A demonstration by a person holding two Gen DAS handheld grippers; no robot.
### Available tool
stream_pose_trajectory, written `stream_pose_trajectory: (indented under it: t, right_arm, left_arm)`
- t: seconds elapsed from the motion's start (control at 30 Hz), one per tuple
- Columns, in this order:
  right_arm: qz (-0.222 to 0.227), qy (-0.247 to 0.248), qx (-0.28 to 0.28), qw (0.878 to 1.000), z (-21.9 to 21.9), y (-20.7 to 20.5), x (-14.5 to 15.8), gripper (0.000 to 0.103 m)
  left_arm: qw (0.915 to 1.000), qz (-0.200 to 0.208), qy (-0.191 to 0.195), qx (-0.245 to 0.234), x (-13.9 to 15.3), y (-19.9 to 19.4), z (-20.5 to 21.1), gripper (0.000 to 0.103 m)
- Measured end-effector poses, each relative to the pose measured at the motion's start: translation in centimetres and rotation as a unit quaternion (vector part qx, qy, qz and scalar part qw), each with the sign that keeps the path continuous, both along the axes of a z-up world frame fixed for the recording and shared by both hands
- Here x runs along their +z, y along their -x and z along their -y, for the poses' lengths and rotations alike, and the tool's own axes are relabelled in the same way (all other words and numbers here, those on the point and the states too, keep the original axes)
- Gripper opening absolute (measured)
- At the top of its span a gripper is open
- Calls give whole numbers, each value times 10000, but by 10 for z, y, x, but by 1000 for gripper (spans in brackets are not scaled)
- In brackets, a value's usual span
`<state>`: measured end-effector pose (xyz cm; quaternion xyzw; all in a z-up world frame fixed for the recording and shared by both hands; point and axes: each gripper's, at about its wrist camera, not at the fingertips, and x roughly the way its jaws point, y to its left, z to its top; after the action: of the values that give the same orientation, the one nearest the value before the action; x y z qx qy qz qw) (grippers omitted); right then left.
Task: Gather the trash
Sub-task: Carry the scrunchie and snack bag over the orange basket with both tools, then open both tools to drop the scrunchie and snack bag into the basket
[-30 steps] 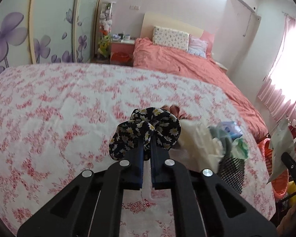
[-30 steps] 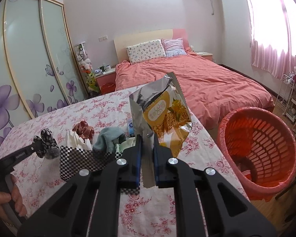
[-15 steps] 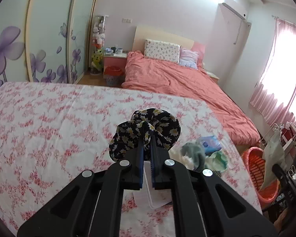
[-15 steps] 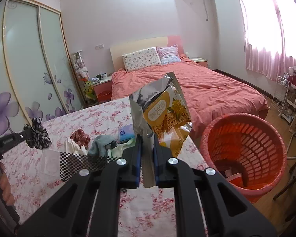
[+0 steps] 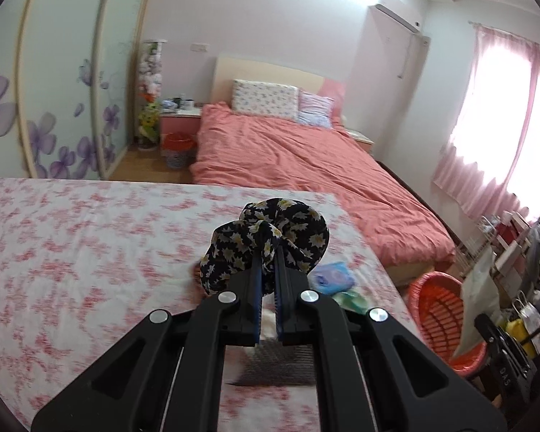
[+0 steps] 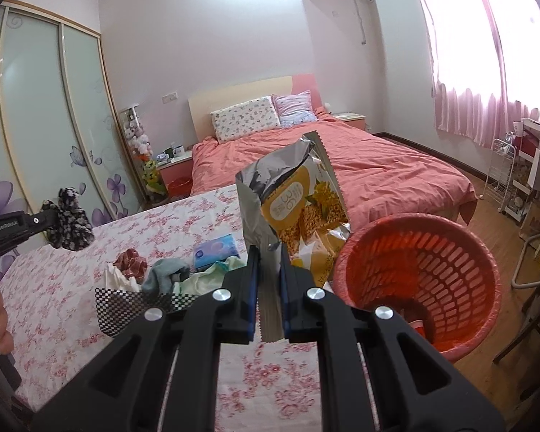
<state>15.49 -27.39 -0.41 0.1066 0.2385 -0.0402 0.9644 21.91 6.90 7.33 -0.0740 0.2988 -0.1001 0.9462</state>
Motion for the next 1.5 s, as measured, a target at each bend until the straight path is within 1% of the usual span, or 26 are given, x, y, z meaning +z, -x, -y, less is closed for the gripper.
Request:
stream_pose_trajectory:
  t: [0.17, 0.33, 0.53, 0.77, 0.87, 1.1, 1.43, 1.47, 1.5]
  right_arm:
    - [60, -4, -183, 9998, 23, 6, 3, 11]
    - [36, -55, -437, 9990, 52, 10, -3, 11]
    - [-33, -174, -739, 9971, 91, 14, -13, 11]
    - [-80, -320, -1007, 9944, 131, 21, -27, 11]
    - [-92, -370, -1086, 9933, 146, 24, -33, 11]
    - [-130, -515, -1176, 9916, 174, 22, -45, 11]
    - [-170, -600, -1184, 9910, 188, 14, -56, 12]
    - [-178, -626, -1181, 9909, 189, 12, -57, 12]
    - [-188, -649, -1182, 9907, 191, 10, -58, 15]
  left_arm:
    - [9990, 5, 65, -450, -1, -1, 42, 5]
    - [9954, -20, 54, -953, -7, 2, 91, 5]
    - [9866, -168, 110, -1621, -22, 7, 150, 5]
    - [9721, -408, 211, -2301, -45, 13, 209, 5]
    - [9674, -465, 196, -2480, -50, 13, 228, 5]
    - [9605, -607, 178, -2711, -64, 13, 261, 5]
    - [9548, -804, 190, -2855, -79, 9, 282, 5]
    - [9542, -834, 193, -2867, -81, 9, 284, 5]
    - [9539, -856, 190, -2870, -83, 8, 285, 5]
